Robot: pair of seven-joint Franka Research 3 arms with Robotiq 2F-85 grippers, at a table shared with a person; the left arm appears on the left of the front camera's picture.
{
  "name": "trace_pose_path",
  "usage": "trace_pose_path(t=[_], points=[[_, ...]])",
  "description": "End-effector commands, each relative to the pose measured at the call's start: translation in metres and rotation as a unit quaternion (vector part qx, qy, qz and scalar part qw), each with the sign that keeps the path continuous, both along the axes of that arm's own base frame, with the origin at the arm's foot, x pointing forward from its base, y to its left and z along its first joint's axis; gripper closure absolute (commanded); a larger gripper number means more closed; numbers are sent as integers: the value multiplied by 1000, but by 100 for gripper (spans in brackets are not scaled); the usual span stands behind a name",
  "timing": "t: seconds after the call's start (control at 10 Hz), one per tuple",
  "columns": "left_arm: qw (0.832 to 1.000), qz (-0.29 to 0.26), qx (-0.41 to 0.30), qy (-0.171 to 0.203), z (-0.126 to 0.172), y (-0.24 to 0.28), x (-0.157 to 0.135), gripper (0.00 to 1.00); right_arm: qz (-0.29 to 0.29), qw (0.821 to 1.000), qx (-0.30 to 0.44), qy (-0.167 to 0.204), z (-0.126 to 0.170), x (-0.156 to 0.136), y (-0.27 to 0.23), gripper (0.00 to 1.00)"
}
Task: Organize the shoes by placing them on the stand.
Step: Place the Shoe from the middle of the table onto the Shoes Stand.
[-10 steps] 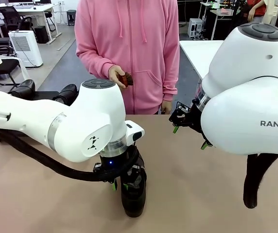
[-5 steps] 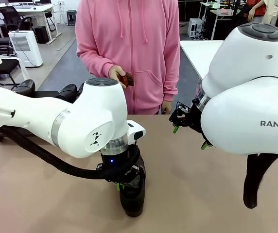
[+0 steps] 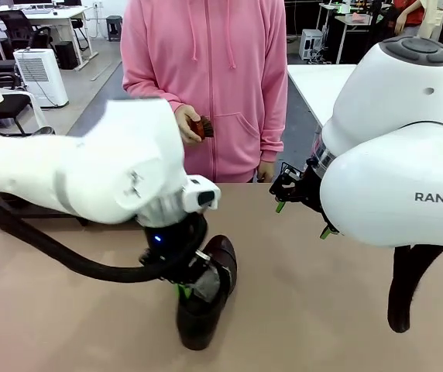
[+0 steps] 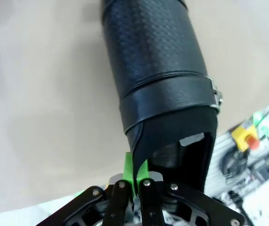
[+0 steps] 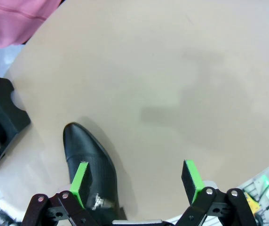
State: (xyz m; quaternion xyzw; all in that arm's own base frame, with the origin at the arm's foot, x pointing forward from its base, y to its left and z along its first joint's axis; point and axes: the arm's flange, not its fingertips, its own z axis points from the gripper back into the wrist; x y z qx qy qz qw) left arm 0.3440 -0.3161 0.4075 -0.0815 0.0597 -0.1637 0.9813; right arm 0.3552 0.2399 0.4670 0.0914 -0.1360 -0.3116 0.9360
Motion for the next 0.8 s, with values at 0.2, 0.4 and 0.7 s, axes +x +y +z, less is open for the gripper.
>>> trace_pose_path(t=[0.2,0.4,0.7], points=[[993,-30,2,-113,94,95,22,100,11,1000,11,-2,0,3,-1,0],[984,-15,5,-179,136,141,37,100,11,1000,11,-2,0,3,-1,0],[968,39,-50,-242,181,223,63,100,11,1000,11,-2,0,3,-1,0]])
